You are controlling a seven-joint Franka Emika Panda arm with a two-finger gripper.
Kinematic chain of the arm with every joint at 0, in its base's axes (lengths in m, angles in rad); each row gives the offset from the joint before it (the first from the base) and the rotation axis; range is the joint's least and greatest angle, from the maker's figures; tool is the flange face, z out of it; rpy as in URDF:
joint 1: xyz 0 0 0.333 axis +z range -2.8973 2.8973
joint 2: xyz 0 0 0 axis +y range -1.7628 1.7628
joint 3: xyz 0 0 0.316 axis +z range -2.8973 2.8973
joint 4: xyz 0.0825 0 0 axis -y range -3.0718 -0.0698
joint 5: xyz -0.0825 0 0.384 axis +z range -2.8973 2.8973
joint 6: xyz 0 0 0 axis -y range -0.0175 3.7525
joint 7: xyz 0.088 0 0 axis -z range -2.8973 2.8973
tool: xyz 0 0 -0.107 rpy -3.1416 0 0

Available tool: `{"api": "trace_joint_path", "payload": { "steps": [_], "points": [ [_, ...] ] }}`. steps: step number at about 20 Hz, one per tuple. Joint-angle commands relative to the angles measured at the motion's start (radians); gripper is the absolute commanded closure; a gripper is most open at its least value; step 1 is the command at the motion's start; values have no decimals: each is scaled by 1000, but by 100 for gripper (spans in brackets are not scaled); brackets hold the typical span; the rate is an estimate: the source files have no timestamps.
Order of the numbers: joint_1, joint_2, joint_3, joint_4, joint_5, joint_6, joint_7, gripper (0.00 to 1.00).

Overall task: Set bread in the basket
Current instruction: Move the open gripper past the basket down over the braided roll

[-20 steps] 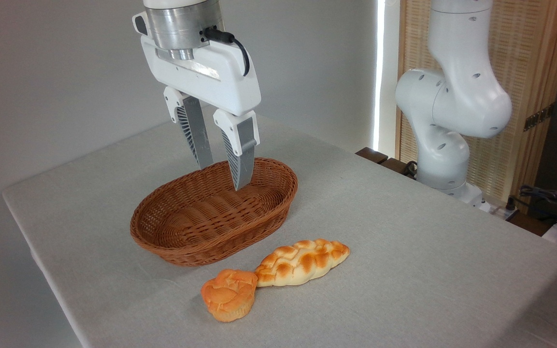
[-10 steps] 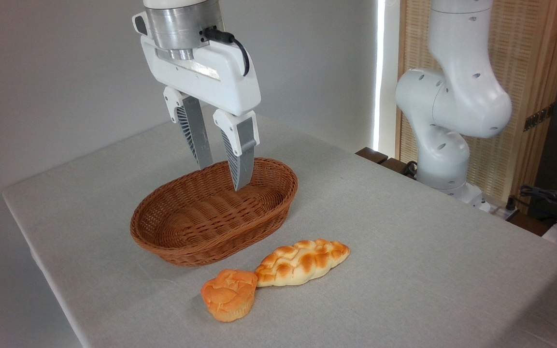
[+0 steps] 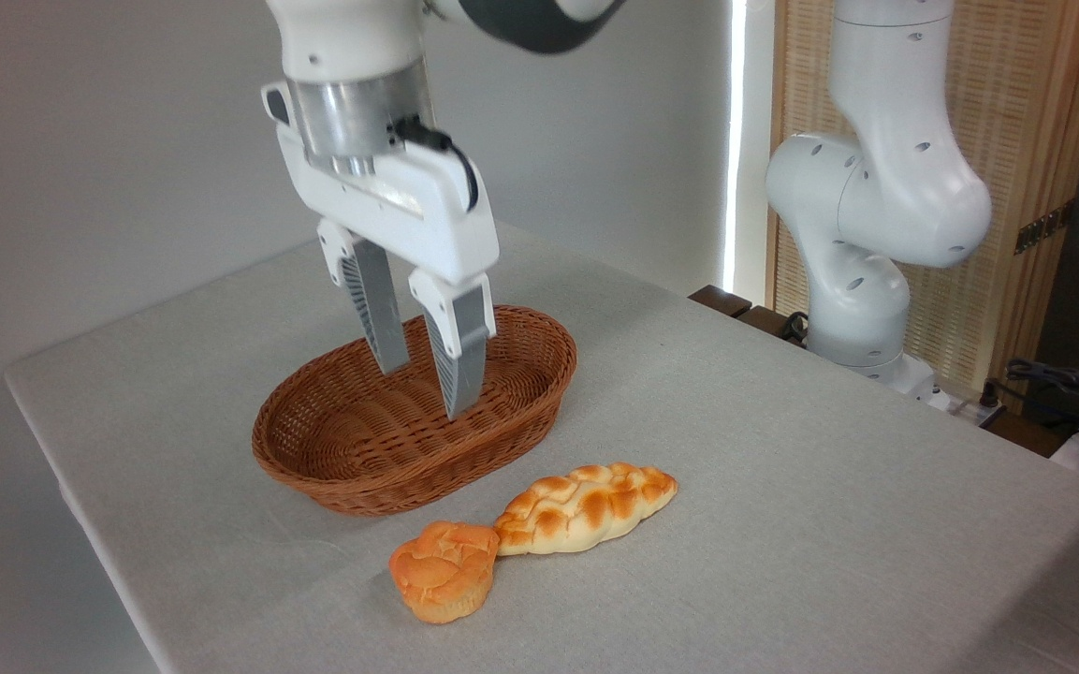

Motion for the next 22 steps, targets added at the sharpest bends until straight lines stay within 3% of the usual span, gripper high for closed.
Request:
{"api": "trace_joint_path", "payload": {
  "steps": [1,10,13,15,18,22],
  "points": [
    [-3,-30,4,-82,37,26,85,0],
    [-1,-128,5,-253,38,126,83,0],
    [-1,-177,7,-350,152,144,118,0],
    [-3,-203,23,-396,160,167,151,0],
    [-7,-260,47,-520,160,287,157,0],
    [-15,-265,47,-631,163,386,159,0]
  ]
}}
